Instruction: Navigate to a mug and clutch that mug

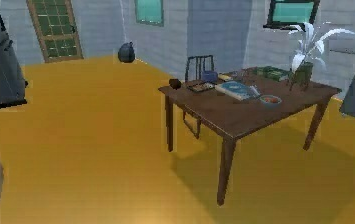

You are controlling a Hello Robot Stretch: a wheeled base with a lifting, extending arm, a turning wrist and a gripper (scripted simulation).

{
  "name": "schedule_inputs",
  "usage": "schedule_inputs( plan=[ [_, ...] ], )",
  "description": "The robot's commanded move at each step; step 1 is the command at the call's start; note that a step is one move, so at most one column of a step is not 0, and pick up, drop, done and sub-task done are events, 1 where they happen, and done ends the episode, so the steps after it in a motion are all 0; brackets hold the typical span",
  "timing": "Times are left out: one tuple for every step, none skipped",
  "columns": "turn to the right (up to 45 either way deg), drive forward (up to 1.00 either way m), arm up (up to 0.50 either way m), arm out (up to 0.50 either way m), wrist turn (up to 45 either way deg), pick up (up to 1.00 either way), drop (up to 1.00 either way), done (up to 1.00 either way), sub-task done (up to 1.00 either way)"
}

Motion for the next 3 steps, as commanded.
schedule_inputs(
  plan=[
    [33.0, 0.00, 0.00, 0.00, 0.0, 0.00, 0.00, 0.00, 0.00],
    [0.0, 0.90, 0.00, 0.00, 0.0, 0.00, 0.00, 0.00, 0.00],
    [-45.0, 0.00, 0.00, 0.00, 0.0, 0.00, 0.00, 0.00, 0.00]
  ],
)
